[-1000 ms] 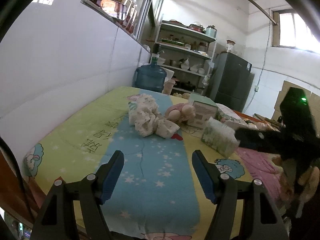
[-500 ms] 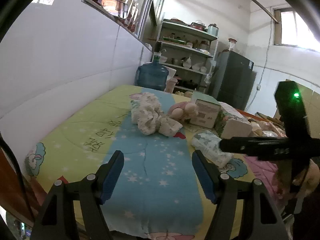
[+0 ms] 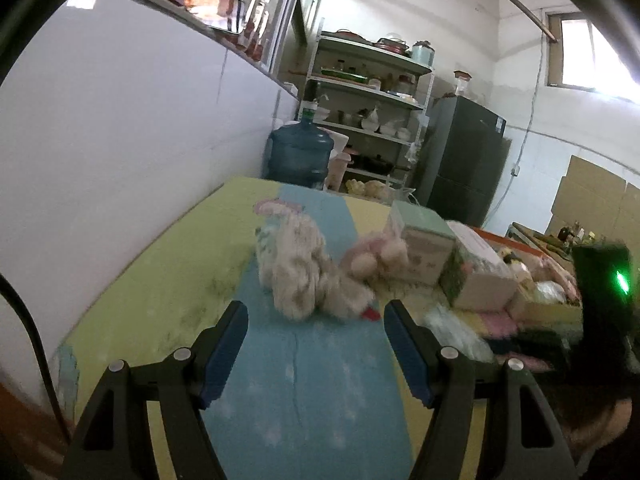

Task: Organize soft objects
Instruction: 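Grasp the white 'Flower' tissue packet with the right tool while the left tool grasps the floral cloth bundle, then carry the tissue packet with the right tool while the left tool carries the floral cloth to the tray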

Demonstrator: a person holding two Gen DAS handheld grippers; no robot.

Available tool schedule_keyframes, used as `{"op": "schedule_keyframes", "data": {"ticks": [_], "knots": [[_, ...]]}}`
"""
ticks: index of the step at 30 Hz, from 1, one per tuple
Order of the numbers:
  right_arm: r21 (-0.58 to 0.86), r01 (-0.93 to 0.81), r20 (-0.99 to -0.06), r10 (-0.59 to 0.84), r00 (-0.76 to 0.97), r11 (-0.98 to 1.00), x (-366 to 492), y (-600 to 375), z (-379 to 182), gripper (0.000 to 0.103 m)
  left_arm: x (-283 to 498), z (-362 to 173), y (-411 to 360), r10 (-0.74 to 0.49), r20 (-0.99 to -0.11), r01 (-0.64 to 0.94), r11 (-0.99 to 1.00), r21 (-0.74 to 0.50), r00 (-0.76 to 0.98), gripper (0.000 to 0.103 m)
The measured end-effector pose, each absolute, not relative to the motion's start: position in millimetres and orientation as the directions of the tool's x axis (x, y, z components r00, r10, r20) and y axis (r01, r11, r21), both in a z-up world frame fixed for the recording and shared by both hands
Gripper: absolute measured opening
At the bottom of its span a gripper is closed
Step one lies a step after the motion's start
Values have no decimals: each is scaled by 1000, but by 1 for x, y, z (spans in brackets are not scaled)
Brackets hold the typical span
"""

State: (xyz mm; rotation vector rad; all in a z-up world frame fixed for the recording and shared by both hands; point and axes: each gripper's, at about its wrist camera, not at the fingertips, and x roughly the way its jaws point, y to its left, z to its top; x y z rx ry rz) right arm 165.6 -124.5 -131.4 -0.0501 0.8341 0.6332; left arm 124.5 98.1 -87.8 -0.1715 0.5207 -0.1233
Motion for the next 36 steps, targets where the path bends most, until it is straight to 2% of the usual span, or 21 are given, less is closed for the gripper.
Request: {"op": "schedule_keyframes", "data": {"ticks": [7,10,14,16,19,23,36], "knots": [[249,-526,-681,534,502,813,165,-136,-133,48,181,-90,98,-125,-550,43,986,-160,826,70],[243,-528,-679,531,507,814,162,-137,-133,48,195,-101,98,-123,-591,33,986,-160,797,65],[237,-529,-677,529,512,815,160,-135,-133,48,208,-113,100,-130,-635,14,983,-183,762,45],[236,-528,-676,528,514,816,160,-135,-133,48,206,-112,101,-147,-621,33,981,-191,769,40],[235,-526,-675,526,517,818,156,-135,-132,48,204,-113,100,-179,-612,64,977,-205,771,20],[233,-518,-670,522,528,823,154,-136,-131,48,196,-110,99,-197,-580,88,973,-211,790,11],[278,-494,-623,546,561,824,142,-151,-125,48,146,-74,87,-188,-466,110,976,-190,865,11]]}}
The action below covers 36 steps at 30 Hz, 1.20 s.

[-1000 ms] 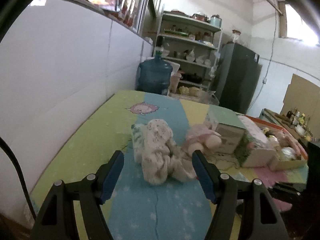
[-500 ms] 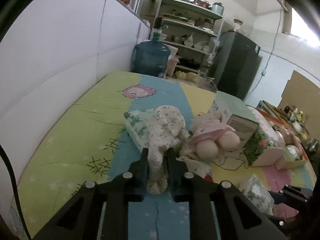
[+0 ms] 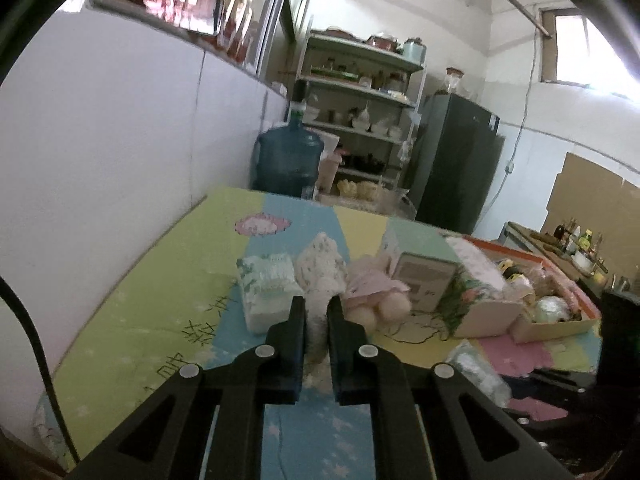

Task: Organize soft objects
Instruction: 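Carry the tissue packet with the right tool while the left tool carries the floral cloth to the tray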

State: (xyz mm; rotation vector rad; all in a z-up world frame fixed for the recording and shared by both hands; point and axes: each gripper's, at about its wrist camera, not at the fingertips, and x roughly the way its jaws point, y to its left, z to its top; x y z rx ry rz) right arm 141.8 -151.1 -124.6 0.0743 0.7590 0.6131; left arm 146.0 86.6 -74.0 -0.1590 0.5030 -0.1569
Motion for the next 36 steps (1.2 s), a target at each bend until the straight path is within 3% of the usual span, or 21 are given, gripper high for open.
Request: {"op": "schedule_keyframes", "data": {"ticks": [16,22,25,27,32,36], "knots": [[306,-473,-583,555,593,826,117,-171,-111,47,109,-48,68,-219,-411,174,974,-144,885,10],[308,-471,-581,555,595,827,113,-175,-110,47,119,-66,63,-223,-462,183,974,-130,858,10],[317,-472,-573,563,595,823,111,-178,-110,48,128,-86,67,-282,-508,220,959,-180,814,22],[326,-470,-569,567,596,820,110,-179,-110,48,133,-104,73,-302,-543,212,951,-224,784,51],[341,-465,-565,573,593,817,110,-180,-113,49,135,-124,79,-342,-548,193,931,-311,763,55],[342,-468,-568,576,587,815,109,-177,-115,49,134,-130,68,-325,-569,191,940,-283,755,55]]}}
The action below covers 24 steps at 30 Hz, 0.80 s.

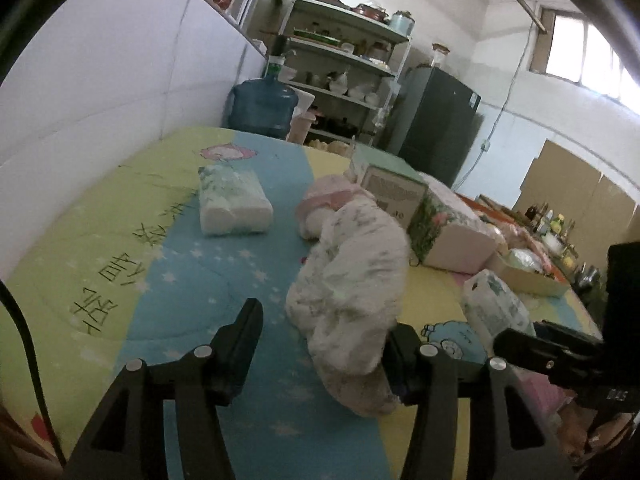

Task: Organize soft objects
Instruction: 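Carry the tissue packet with the right tool while the left tool carries the floral cloth to the tray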

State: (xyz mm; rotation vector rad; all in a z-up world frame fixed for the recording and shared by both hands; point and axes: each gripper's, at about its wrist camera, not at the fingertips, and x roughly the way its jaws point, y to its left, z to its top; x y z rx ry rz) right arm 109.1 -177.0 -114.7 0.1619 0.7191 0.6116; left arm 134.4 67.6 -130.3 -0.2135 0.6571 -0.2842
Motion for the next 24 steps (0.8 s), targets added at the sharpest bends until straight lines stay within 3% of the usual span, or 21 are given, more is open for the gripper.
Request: {"op": "schedule_keyframes", "data": {"ticks": [2,5,24], "knots": [[341,-468,-568,576,588,815,109,-177,-114,49,134,-133,64,-321,-578,199,943,-266,751,52],[341,-464,-568,572,591,818,109,-178,-114,49,129,-134,60,-308,-567,198,948,-248,763,23],[344,-442,-523,560,643,829,96,-199,-99,49,98,-90,20,-325,-490,265,945,-189,809,19]]}}
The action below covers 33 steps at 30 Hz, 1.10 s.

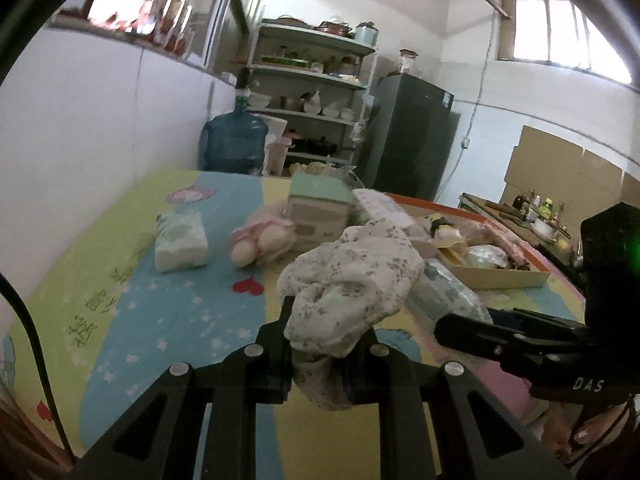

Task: Organize soft objects
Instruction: 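Carry the tissue packet with the right tool while the left tool carries the floral cloth to the tray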

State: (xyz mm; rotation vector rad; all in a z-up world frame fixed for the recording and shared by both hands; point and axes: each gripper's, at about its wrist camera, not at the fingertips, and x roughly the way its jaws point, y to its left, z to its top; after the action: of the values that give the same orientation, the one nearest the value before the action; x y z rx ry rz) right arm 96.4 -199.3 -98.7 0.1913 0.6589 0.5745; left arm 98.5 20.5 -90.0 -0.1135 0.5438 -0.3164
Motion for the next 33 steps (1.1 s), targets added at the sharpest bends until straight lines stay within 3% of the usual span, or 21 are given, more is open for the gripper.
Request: {"op": "schedule_keyframes", "data": {"ticks": [33], "knots": [[281,-194,-461,310,831,940,84,-348,-65,49,142,-50,-119,-429,-447,419,899,-128,785,20]]}}
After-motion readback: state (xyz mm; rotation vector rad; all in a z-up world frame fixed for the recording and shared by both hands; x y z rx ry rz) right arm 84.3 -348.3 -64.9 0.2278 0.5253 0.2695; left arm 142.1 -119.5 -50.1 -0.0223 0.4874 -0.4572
